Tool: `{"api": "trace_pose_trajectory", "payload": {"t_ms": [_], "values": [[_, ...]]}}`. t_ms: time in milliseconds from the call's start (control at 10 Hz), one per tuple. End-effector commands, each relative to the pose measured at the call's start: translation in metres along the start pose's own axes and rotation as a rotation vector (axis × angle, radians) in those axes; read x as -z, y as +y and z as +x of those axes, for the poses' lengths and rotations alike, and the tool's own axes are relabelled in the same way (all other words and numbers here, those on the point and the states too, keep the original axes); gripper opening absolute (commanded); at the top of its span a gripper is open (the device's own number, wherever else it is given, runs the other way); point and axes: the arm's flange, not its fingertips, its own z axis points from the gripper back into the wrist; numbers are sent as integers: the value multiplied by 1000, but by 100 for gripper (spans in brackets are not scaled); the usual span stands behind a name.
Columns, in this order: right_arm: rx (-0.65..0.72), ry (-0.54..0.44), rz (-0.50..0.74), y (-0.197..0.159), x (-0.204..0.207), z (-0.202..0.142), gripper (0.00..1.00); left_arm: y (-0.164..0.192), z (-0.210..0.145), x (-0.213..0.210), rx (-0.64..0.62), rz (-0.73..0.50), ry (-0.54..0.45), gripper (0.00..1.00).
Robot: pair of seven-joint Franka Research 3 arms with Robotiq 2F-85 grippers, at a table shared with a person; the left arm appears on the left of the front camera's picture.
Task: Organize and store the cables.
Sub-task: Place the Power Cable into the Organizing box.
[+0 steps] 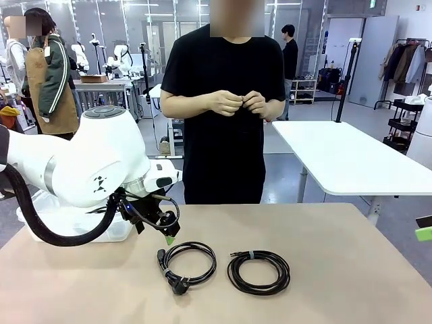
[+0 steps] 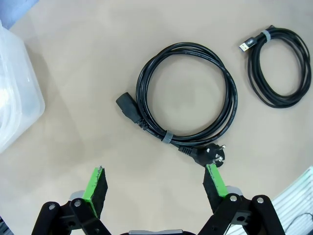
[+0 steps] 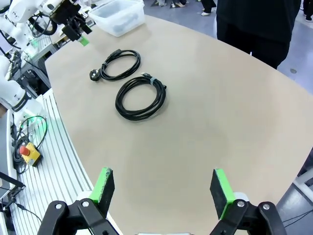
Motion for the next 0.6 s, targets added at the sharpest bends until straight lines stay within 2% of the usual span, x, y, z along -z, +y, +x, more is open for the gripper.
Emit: {"api": "trace_pose_trajectory", "payload": {"t_ms": [0,100,500], "values": [[-11,-15,-2,-3,0,1,100,-7,3,3,-6,44,1,100],[-11,-15,-2,-3,0,1,100,-15,8,6,0,40,17,100],[-11,-15,-2,-3,0,1,100,-15,19,19,-170,6,186,100]]}}
